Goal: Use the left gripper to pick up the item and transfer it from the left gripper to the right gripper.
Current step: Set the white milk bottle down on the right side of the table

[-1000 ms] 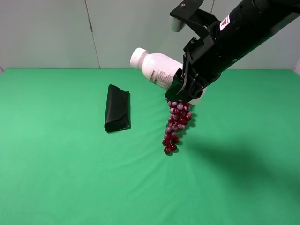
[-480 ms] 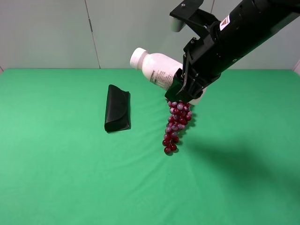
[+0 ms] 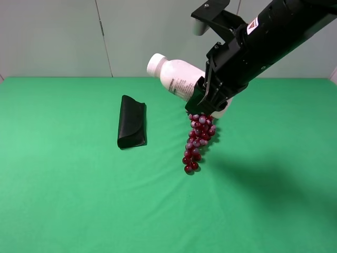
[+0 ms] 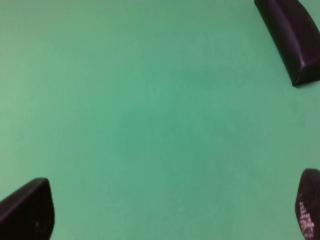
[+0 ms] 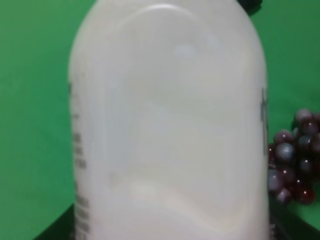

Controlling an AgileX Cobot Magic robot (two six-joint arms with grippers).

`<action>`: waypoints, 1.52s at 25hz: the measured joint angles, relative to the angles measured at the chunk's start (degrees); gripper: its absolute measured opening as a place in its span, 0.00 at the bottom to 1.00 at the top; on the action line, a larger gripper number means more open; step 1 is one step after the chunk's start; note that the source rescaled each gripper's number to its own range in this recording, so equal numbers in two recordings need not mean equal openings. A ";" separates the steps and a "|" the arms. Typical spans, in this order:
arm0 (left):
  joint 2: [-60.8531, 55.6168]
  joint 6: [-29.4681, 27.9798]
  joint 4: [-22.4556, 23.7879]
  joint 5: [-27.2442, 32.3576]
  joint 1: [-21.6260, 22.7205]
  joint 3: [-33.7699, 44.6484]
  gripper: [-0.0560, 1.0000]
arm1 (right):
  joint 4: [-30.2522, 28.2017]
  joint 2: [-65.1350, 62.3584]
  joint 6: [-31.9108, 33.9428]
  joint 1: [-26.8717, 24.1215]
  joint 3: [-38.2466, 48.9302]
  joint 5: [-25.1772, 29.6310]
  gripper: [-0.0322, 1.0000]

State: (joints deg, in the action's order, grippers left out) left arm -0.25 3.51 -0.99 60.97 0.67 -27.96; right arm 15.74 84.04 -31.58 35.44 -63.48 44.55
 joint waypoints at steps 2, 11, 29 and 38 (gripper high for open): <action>0.00 0.00 0.00 0.00 0.00 0.00 0.93 | -0.79 0.00 1.28 0.00 0.00 0.00 0.03; 0.00 0.00 0.00 0.00 0.00 0.00 0.93 | -5.39 0.00 11.08 0.00 0.00 1.43 0.03; 0.00 0.00 0.00 0.00 0.00 0.00 0.93 | -11.36 0.00 25.90 -13.84 0.00 1.54 0.03; 0.00 0.00 0.00 0.00 0.00 0.00 0.93 | -11.48 0.48 26.02 -21.71 5.73 -0.73 0.03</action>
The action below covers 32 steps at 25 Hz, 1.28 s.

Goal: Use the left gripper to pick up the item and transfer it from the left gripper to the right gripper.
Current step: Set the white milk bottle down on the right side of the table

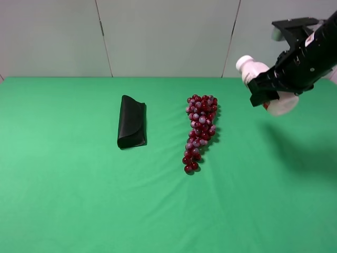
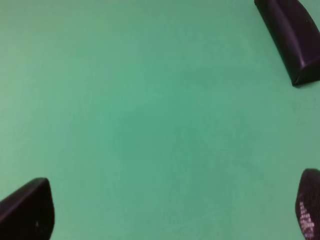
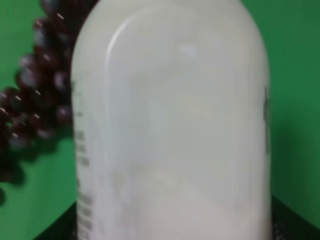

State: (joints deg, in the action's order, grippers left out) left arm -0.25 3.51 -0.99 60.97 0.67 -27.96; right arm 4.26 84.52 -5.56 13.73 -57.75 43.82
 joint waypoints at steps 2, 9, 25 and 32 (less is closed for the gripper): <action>0.00 0.00 0.00 0.00 0.00 0.00 0.93 | 0.00 0.71 0.00 -0.70 1.75 -0.92 0.03; 0.00 0.00 0.00 0.00 0.00 0.00 0.93 | 0.00 3.74 0.00 -1.07 4.95 -3.55 0.03; 0.00 0.00 0.05 -0.12 0.00 0.00 0.93 | -0.80 11.61 0.57 -1.07 10.43 -9.18 0.03; 0.00 0.00 0.05 -0.12 0.00 0.00 0.93 | -0.98 14.21 1.28 -1.07 10.97 -10.14 0.03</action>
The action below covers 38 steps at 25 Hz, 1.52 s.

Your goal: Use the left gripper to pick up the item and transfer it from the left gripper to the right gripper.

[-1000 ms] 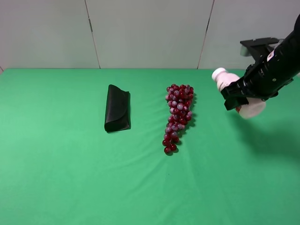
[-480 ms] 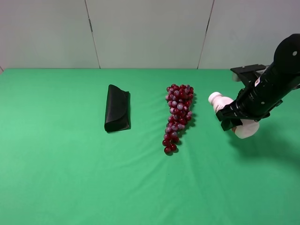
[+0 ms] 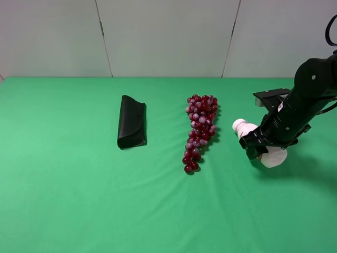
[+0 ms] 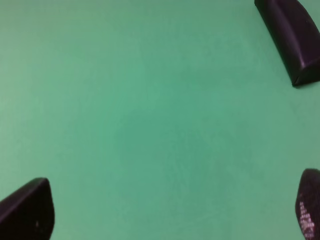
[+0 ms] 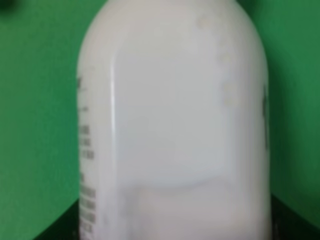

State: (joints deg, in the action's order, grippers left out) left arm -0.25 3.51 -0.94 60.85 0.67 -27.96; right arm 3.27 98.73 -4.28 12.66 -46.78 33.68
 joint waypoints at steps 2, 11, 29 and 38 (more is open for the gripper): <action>0.00 0.00 0.00 0.00 0.00 0.00 0.93 | -0.05 0.02 0.00 0.00 0.00 0.00 0.03; 0.00 0.00 0.00 0.00 0.00 0.00 0.93 | -0.71 0.02 0.00 0.00 0.00 0.00 0.03; 0.00 0.00 0.00 0.00 0.00 0.00 0.93 | -0.71 -0.27 0.21 0.00 -0.29 0.19 1.00; 0.00 0.00 -0.06 0.00 0.00 0.00 0.93 | -0.71 -10.95 0.61 0.00 -4.68 7.81 1.00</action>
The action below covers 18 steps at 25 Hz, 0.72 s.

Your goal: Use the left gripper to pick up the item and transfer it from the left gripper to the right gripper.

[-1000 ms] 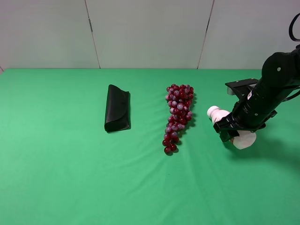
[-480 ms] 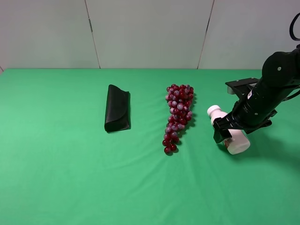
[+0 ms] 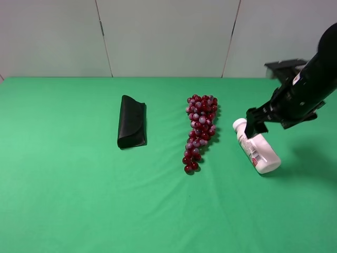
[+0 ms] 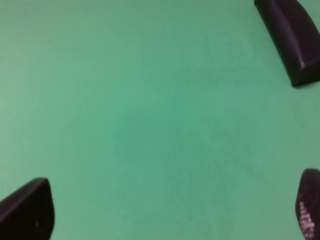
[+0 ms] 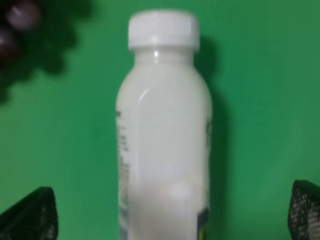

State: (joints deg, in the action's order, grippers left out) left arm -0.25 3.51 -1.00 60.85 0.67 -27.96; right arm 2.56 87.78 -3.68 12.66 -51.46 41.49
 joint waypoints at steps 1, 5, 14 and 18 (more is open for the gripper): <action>0.00 0.00 0.00 0.00 0.00 0.00 0.93 | 0.00 -1.85 0.00 0.00 -0.06 0.91 1.00; 0.00 0.00 0.00 0.00 0.00 0.00 0.93 | 0.00 -9.31 0.00 0.00 -0.06 4.63 1.00; 0.00 0.00 0.00 0.00 0.00 0.00 0.93 | 0.00 -26.09 0.05 0.00 -0.12 13.99 1.00; 0.00 0.00 0.00 0.00 0.00 0.00 0.93 | 0.00 -34.31 0.47 0.00 0.38 17.53 1.00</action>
State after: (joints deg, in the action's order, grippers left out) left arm -0.25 3.51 -1.00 60.85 0.67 -27.96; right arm 2.56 53.47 -3.20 12.66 -51.08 59.02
